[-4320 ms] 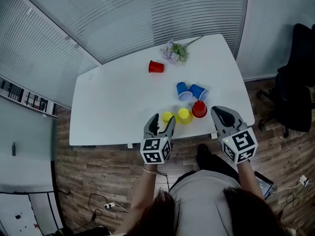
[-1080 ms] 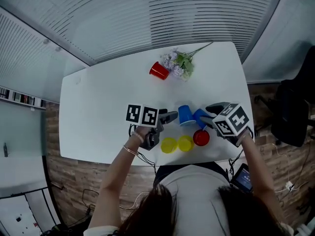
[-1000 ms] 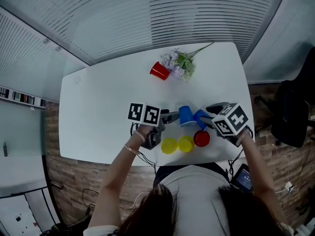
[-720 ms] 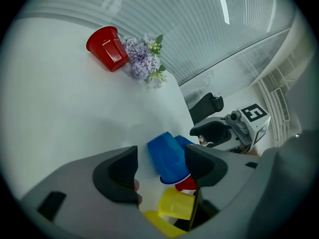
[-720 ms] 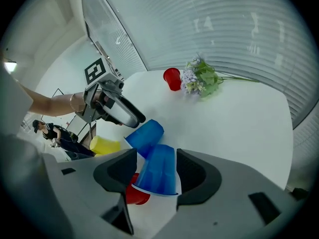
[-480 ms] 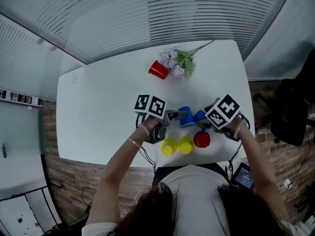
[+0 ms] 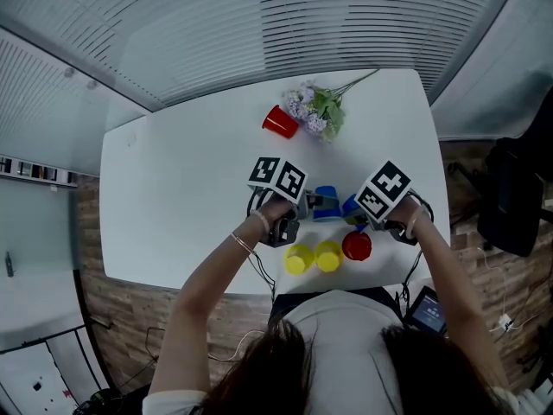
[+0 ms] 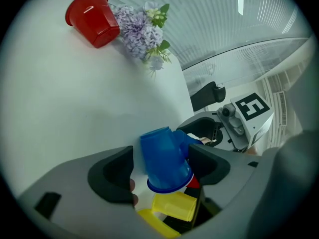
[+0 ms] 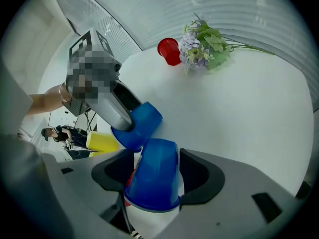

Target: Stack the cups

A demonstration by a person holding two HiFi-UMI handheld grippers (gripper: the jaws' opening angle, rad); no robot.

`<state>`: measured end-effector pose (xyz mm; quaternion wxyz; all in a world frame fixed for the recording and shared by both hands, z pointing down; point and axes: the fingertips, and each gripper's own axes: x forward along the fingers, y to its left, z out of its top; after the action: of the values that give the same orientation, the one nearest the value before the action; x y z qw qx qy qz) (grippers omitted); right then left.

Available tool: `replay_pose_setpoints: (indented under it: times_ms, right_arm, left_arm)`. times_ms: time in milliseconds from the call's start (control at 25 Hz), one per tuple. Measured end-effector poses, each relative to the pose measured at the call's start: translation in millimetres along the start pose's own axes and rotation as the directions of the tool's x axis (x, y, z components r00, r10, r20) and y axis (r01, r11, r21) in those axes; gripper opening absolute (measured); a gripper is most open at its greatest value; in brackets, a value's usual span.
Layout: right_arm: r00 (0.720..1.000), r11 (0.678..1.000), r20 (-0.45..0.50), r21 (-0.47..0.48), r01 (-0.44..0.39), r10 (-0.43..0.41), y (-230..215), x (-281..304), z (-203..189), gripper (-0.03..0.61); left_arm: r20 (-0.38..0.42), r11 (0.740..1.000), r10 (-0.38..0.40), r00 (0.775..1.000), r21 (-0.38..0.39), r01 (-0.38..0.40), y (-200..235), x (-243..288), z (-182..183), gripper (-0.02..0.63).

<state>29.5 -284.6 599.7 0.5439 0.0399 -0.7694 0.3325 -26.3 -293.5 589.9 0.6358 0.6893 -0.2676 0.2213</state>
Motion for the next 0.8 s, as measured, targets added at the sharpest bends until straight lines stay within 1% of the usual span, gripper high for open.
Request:
replay_pose_setpoints:
  times_ms: [80,200,280,360,560,800]
  right_arm:
    - [1.0,1.0,0.004,0.002,0.001,-0.001,0,1,0,0.291]
    - [1.0,1.0,0.014,0.01,-0.003,0.003,0,2,1,0.285]
    - [1.0,1.0,0.024,0.013,-0.006,0.006,0,2,1,0.284]
    - [0.999,1.0,0.041,0.018,-0.012,0.011,0,1,2,0.282]
    - [0.993,0.999,0.113,0.031,-0.027,0.023,3,-5,5,0.281]
    - [0.974,0.999,0.228,0.041,-0.02,0.01,5,-20,15,0.278]
  left_arm:
    - [-0.031,0.999,0.038,0.999,0.02,-0.038,2,4,-1,0.345]
    - [-0.066,0.997,0.072,0.995,0.034,-0.07,4,5,-2,0.342]
    - [-0.071,0.996,0.085,0.994,0.035,-0.082,7,5,0,0.304]
    - [-0.069,0.996,0.09,0.994,0.034,-0.088,8,5,0,0.302]
    - [-0.048,0.995,0.093,0.995,0.038,-0.091,7,3,-5,0.299]
    - [0.024,0.996,0.089,0.996,0.019,-0.089,5,-10,-4,0.299]
